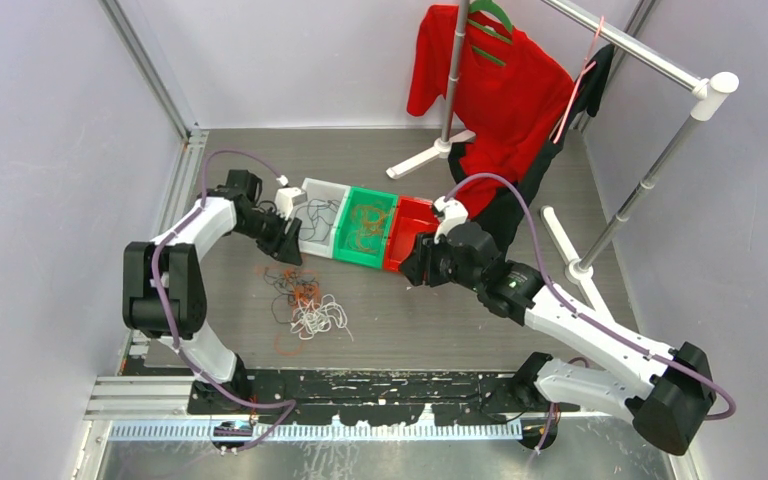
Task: Untangle the cables
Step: Untie the cable.
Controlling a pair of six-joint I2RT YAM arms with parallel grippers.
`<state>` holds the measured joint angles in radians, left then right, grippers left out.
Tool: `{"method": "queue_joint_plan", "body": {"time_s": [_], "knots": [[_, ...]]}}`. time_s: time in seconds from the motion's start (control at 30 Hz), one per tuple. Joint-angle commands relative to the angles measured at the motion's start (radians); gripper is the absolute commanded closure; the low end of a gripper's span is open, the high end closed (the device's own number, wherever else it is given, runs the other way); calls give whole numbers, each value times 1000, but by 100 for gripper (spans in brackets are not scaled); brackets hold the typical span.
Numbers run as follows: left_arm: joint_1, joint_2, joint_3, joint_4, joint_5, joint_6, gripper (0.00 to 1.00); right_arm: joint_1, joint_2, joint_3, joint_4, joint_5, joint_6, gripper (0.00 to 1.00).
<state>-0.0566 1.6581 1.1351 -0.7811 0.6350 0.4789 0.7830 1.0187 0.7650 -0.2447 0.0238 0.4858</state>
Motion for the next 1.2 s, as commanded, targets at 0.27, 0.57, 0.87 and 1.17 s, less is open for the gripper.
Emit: {"method": "queue_joint_plan", "body": {"time_s": [0.27,0.57,0.87,1.17], "knots": [[4,-58,42,-32,0,4,95,4,-24,2,105,1,45,58],[1,-329,230,-265,73,-81,100,14,96,30,383,-33,3,44],[-7,-475,449,-352,171,-291,100,140,230,131,675,-85,-132,21],[-72,-492,575,-330,183,-401,100,269,326,260,740,-100,-209,19]]}}
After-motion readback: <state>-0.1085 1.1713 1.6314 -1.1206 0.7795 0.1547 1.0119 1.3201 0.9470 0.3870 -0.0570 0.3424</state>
